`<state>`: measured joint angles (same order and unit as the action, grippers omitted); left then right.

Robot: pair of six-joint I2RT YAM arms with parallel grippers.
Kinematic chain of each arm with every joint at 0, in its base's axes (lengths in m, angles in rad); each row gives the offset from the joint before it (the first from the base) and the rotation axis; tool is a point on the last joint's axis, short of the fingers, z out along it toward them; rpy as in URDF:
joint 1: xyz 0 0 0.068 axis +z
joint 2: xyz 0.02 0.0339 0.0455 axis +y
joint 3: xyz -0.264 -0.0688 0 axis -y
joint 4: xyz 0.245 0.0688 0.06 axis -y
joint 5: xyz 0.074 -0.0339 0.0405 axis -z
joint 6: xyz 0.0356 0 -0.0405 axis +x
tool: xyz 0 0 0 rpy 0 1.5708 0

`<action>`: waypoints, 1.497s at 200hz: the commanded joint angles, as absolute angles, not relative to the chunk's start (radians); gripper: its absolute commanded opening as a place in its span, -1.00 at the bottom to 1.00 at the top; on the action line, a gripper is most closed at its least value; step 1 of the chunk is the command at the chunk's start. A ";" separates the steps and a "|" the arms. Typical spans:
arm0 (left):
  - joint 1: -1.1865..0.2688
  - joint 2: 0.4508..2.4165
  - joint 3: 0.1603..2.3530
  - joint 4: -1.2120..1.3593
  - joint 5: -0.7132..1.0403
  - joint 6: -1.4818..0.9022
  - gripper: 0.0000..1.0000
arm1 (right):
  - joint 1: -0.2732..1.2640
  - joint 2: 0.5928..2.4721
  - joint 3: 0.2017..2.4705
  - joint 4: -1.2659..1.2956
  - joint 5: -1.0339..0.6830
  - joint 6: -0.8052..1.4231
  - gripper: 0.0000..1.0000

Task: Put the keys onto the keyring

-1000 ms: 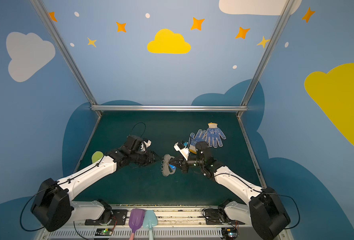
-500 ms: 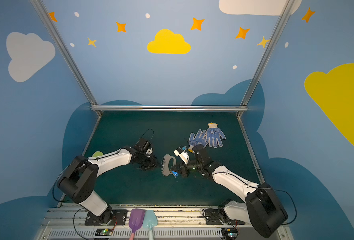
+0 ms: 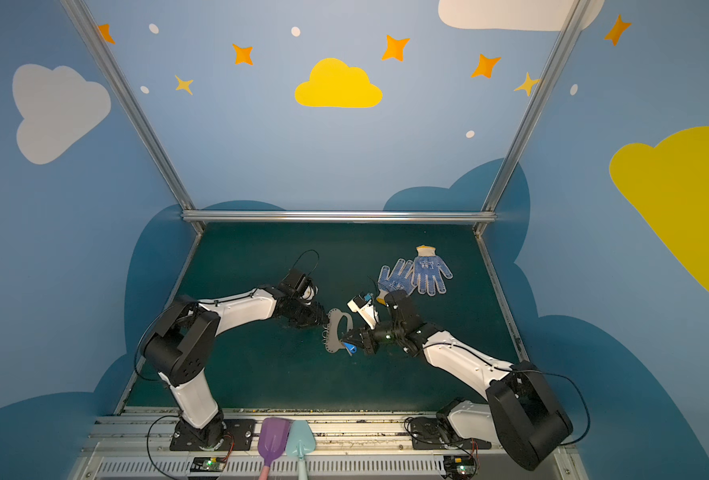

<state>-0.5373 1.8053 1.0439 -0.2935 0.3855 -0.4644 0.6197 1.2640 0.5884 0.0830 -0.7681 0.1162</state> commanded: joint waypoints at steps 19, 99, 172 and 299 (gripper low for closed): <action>-0.559 1.819 1.031 -0.254 0.417 -0.405 0.02 | 0.617 1.281 0.581 0.103 -0.788 0.121 -1.00; -0.610 1.829 1.032 -0.310 0.357 -0.379 -0.61 | 0.607 1.294 0.583 0.098 -0.790 0.123 -1.00; -0.614 1.823 1.028 -0.307 0.323 -0.367 -0.92 | 0.605 1.365 0.601 0.115 -0.797 0.132 -1.00; -0.647 1.770 0.997 -0.293 0.286 -0.331 -0.84 | 0.573 1.626 0.765 0.080 -0.907 0.146 -1.00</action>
<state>-0.6483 1.7710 1.0016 -0.2821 0.2996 -0.3439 0.5755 1.6218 0.7673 0.0902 -0.8825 0.1432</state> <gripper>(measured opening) 0.143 0.055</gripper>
